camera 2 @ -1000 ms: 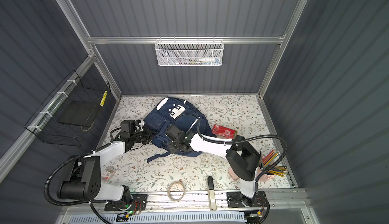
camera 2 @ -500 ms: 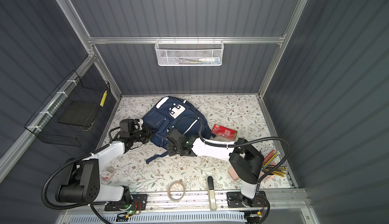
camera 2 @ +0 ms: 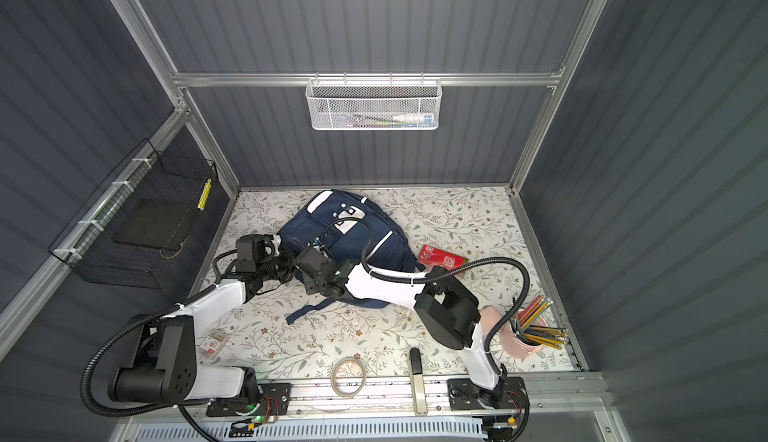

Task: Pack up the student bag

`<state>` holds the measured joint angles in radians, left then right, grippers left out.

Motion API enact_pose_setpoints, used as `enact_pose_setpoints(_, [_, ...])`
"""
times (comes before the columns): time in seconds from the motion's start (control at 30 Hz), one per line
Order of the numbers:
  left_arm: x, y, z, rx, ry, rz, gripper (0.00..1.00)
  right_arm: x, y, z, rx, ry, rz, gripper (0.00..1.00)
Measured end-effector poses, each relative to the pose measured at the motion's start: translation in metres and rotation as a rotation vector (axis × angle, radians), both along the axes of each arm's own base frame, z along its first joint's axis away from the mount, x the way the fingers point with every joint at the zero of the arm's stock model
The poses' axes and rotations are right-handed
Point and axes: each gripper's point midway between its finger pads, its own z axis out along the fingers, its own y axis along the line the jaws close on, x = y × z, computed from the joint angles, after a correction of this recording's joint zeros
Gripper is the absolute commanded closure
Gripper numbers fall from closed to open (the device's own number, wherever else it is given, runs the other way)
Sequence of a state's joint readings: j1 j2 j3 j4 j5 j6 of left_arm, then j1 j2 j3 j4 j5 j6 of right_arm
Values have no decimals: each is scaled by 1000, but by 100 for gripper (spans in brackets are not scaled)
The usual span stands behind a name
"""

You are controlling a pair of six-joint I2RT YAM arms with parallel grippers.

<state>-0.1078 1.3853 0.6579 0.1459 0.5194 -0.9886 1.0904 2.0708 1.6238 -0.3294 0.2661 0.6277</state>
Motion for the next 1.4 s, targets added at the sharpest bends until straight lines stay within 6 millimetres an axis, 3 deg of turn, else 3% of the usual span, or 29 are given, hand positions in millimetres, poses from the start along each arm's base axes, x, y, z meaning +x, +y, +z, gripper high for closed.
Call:
enact_pose_setpoints(0.5, [-3, -1, -1, -16, 9, 4, 100, -10, -9, -14, 44, 36, -22, 64])
enact_pose_setpoints(0.7, [-4, -2, 0, -24, 11, 1, 100, -18, -12, -28, 52, 75, -21, 56])
enact_pose_setpoints(0.87, [-4, -3, 2, -30, 7, 4, 100, -16, -11, -29, 52, 73, -13, 58])
enact_pose_setpoints(1.1, [-5, -3, 1, -32, -2, 15, 100, -8, -5, -42, 8, 71, -6, 79])
enact_pose_setpoints(1.27, [-6, -4, 1, -33, -9, 16, 100, -5, -10, -45, -6, 70, -4, 100])
enact_pose_setpoints(1.4, [-7, -6, 2, -38, -10, 8, 100, -6, -14, -38, -2, 71, 9, 100])
